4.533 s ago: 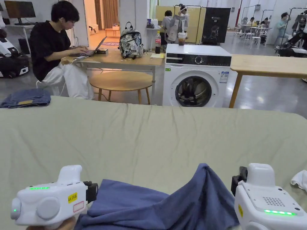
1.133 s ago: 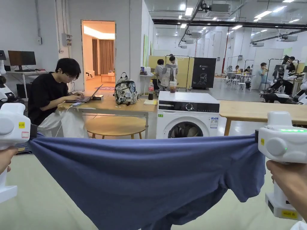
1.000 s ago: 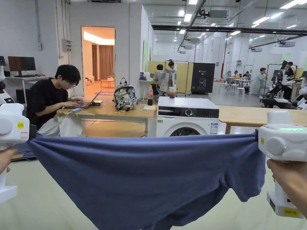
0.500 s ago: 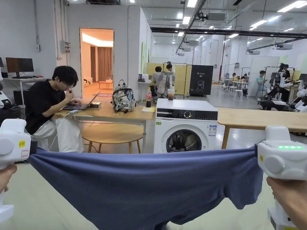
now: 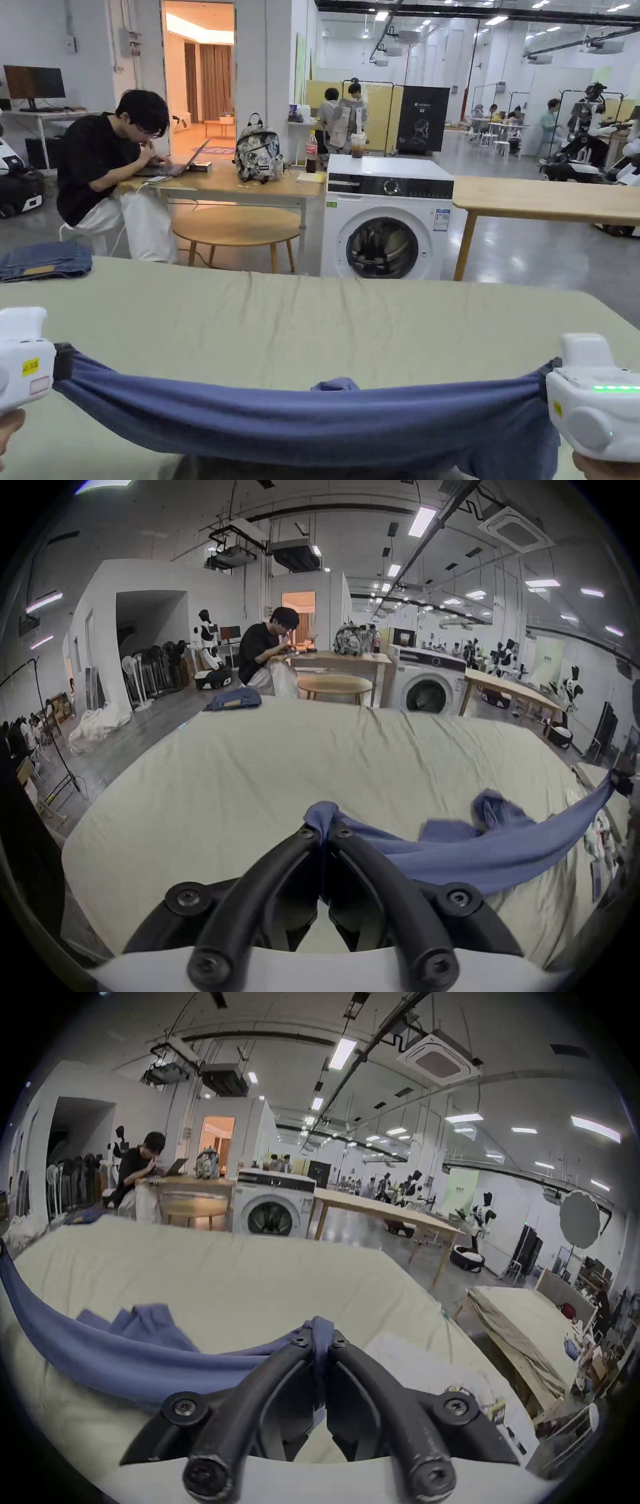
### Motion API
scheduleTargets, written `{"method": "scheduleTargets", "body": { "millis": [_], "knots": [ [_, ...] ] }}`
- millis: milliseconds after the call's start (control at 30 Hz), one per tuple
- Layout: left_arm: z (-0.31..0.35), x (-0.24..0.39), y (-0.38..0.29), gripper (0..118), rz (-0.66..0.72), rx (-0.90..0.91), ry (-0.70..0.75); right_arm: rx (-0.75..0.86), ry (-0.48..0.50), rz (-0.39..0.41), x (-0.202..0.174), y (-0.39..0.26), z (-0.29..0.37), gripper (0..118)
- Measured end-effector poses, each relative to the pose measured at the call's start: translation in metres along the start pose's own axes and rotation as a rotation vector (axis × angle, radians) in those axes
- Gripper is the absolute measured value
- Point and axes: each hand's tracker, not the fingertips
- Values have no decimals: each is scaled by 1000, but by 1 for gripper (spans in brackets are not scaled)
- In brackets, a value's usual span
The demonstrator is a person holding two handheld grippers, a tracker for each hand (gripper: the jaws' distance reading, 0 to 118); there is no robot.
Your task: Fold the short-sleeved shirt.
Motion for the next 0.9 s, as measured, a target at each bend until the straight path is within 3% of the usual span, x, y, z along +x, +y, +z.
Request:
{"method": "scheduleTargets", "body": {
  "millis": [567, 867, 900],
  "knots": [
    [-28, -24, -145, 0, 9, -426, 5, -328, 63, 94, -9, -117, -2, 3],
    [-16, -19, -157, 0, 55, -438, 6, -420, 74, 92, -8, -137, -9, 4],
    [-13, -15, -156, 5, 44, -427, 24, -417, 71, 90, -9, -137, -8, 7]
  ]
}}
